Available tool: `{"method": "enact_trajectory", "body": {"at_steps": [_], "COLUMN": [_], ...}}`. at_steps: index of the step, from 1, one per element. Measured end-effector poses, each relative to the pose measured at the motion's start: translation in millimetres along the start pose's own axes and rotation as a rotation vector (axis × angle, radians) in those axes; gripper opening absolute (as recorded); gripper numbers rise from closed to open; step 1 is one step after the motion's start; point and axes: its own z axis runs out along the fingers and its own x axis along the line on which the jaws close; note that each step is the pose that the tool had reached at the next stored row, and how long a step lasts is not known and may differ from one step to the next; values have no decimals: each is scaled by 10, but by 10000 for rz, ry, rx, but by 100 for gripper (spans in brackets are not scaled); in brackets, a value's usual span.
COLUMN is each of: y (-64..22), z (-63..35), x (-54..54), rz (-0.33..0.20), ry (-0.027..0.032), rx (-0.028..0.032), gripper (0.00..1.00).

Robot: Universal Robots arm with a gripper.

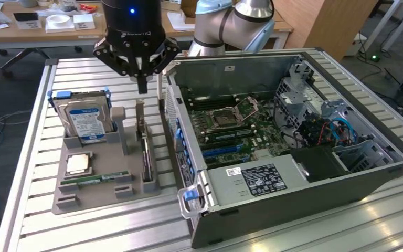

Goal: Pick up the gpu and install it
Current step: 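Reach for the gpu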

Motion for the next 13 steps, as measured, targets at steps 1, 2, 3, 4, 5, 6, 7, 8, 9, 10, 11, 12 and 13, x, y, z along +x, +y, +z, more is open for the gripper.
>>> {"method": "enact_trajectory", "body": {"at_steps": [1, 2, 3, 4, 5, 6, 7, 8, 9, 10, 11, 12, 13], "y": [-14, -27, -39, -51, -64, -76, -90, -102, -114, -126, -137, -149, -159], "z": [0, -1, -1, -2, -3, -3, -4, -5, -5, -5, -6, -6, -7], "x": [-1, -2, -3, -4, -5, -6, -7, -8, -9, -9, -10, -10, -8], "rz": [-1, 0, -1, -1, -1, -1, -1, -1, 0, -1, -1, -1, -1], "ry": [0, 0, 0, -1, 0, 0, 0, 0, 0, 0, 0, 0, 0], "rx": [-1, -1, 0, 0, 0, 0, 0, 0, 0, 0, 0, 0, 0], "gripper": [11, 11, 11, 11, 11, 11, 11, 11, 11, 11, 11, 11, 11]}}
